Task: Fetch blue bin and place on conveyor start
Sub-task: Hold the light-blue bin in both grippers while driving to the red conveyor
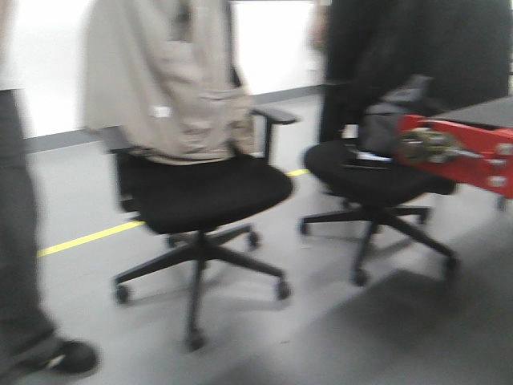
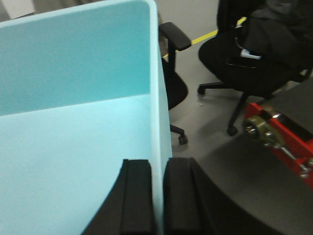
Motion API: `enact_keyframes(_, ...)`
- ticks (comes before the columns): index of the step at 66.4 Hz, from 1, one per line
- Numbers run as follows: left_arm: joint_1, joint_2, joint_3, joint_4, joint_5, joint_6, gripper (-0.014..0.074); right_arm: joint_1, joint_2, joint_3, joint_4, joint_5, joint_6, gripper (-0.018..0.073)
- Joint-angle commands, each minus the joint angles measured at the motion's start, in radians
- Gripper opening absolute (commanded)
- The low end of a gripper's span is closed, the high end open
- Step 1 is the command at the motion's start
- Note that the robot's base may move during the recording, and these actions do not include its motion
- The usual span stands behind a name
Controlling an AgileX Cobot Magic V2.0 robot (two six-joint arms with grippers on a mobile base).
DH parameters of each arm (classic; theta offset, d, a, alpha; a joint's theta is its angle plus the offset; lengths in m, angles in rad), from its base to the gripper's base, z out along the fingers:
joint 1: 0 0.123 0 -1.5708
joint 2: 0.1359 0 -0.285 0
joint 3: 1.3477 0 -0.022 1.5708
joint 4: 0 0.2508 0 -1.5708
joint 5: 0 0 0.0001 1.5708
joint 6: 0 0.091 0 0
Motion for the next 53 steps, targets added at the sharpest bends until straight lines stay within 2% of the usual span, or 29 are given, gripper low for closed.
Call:
enact_keyframes(1, -0.02, 0.005, -0.004, -0.026, -0.126, -0.003, -0.0111, 0.023, -0.003, -0.001, 0.065, -0.264, 0.006, -0.0163)
enact_keyframes(53, -0.02, 0.005, -0.004, -0.024, -0.126, -0.003, -0.0111, 0.023, -0.003, -0.001, 0.065, -0.264, 0.006, -0.0163)
